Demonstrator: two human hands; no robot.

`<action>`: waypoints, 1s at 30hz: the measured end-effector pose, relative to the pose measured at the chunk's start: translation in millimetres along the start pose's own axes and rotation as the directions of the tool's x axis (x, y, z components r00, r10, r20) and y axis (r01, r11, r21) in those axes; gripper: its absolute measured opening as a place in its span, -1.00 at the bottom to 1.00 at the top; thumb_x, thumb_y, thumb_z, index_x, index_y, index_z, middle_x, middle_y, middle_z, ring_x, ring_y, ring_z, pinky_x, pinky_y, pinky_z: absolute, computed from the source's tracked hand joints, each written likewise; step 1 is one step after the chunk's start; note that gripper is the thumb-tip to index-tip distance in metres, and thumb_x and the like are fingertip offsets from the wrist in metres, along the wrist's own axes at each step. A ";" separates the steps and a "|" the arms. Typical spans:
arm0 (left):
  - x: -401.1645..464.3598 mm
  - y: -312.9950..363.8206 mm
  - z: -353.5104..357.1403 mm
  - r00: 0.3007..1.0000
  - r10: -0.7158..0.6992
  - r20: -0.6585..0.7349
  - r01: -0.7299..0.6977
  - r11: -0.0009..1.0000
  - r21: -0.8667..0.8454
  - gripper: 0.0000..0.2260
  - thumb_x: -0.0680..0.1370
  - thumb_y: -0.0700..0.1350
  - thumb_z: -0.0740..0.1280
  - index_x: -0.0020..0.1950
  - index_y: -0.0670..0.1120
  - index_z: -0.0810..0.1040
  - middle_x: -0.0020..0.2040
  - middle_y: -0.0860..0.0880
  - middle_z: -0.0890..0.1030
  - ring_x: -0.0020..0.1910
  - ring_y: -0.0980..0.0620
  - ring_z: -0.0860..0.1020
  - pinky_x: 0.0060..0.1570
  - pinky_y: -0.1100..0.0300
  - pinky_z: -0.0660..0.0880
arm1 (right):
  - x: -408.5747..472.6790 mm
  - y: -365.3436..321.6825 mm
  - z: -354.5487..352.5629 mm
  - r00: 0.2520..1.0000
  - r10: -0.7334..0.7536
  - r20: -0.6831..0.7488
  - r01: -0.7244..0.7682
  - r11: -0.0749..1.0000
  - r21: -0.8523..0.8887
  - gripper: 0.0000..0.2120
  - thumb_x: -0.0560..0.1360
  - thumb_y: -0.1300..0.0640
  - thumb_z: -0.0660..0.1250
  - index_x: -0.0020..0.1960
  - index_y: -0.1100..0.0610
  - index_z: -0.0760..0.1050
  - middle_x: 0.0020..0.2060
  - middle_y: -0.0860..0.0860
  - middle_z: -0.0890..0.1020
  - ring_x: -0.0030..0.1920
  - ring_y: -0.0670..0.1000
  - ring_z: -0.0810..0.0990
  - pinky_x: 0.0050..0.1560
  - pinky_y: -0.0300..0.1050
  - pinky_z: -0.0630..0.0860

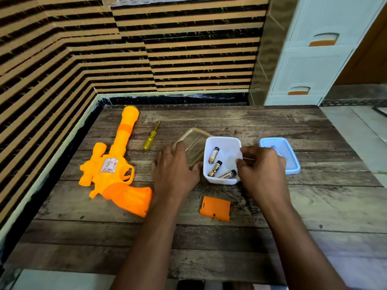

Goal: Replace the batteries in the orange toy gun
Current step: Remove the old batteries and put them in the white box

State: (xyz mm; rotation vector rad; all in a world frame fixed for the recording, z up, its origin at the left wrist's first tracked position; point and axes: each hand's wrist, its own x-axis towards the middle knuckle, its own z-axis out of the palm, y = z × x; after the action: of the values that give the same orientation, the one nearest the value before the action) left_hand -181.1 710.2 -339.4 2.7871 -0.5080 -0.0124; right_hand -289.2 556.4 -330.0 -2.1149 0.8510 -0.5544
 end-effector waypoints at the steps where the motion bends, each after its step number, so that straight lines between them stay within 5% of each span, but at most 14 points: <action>1: 0.6 0.6 -0.9 1.000 0.009 -0.020 -0.009 1.000 -0.007 -0.39 0.50 0.19 0.41 0.48 -0.01 0.38 0.43 -0.12 0.46 0.45 -0.19 0.39 0.35 -0.17 0.41 | -0.1 0.6 -0.6 1.000 -0.002 0.000 0.002 1.000 -0.001 -0.64 0.53 0.23 0.40 0.32 0.18 0.65 0.00 0.06 0.77 0.29 0.20 0.60 0.17 -0.07 0.56; 7: -1.1 4.4 -6.1 0.994 -0.054 -0.091 0.042 0.991 -0.127 -0.47 0.43 0.19 0.50 0.27 -0.10 0.58 0.21 -0.13 0.59 0.29 -0.17 0.48 0.12 -0.05 0.55 | -0.8 1.0 -1.9 1.000 -0.001 0.016 0.001 1.000 0.008 -0.64 0.55 0.20 0.40 0.34 0.17 0.64 -0.04 0.05 0.76 0.33 0.17 0.58 0.09 -0.14 0.51; 13: -11.4 5.1 -21.7 0.957 -0.255 -0.140 0.154 0.853 -0.498 -0.46 0.48 0.26 0.42 0.31 -0.07 0.53 0.26 -0.04 0.57 0.36 -0.10 0.43 0.22 0.06 0.41 | -0.4 1.0 -1.1 1.000 0.022 0.012 -0.022 1.000 0.021 -0.65 0.56 0.26 0.35 0.33 0.16 0.64 -0.06 0.09 0.76 0.34 0.15 0.56 0.05 -0.15 0.49; 16: -22.7 12.7 -29.6 0.969 -0.181 -0.168 0.075 0.865 -0.496 -0.42 0.50 0.24 0.44 0.38 -0.08 0.46 0.32 -0.04 0.47 0.37 -0.04 0.40 0.10 0.19 0.26 | -1.8 -4.4 -2.0 1.000 0.027 -0.015 -0.027 0.999 0.035 -0.74 0.58 0.26 0.32 0.21 0.20 0.69 -0.12 0.13 0.76 0.21 0.19 0.61 0.05 -0.03 0.57; 20: -41.3 24.9 -25.3 0.995 -0.016 -0.094 -0.020 0.931 -0.364 -0.27 0.44 0.27 0.48 0.46 -0.09 0.38 0.37 -0.03 0.34 0.32 -0.05 0.44 0.03 0.16 0.37 | -0.3 -9.1 -6.2 0.999 0.040 -0.024 -0.037 0.993 0.114 -0.74 0.57 0.31 0.21 -0.16 0.25 0.66 -0.37 0.13 0.67 -0.20 0.21 0.61 -0.26 -0.08 0.49; 25: -53.0 34.8 -20.3 0.997 0.068 -0.038 -0.076 0.960 -0.269 -0.25 0.40 0.34 0.47 0.42 -0.03 0.35 0.35 -0.02 0.29 0.34 -0.08 0.44 0.08 0.07 0.50 | 2.4 -5.0 0.5 0.993 0.118 0.005 -0.115 0.955 0.274 -0.61 0.55 -0.07 0.29 -0.10 0.26 0.65 -0.30 0.18 0.73 -0.13 0.23 0.74 -0.09 0.22 0.68; 30: -48.8 38.0 -18.5 0.994 0.027 -0.106 -0.073 0.883 -0.463 -0.47 0.52 0.26 0.40 0.34 -0.03 0.44 0.16 0.01 0.50 0.13 0.02 0.51 -0.04 0.11 0.46 | 5.0 -1.0 -2.2 0.992 0.125 0.018 -0.125 0.969 0.214 -0.81 0.52 0.09 0.51 0.09 0.14 0.74 -0.17 -0.01 0.78 -0.11 -0.05 0.75 -0.02 -0.06 0.70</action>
State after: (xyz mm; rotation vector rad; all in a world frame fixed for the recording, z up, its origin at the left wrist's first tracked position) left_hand -238.7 698.8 -312.6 2.2886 -0.4783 0.0108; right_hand -286.8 552.1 -327.4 -1.8523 0.8743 -0.5494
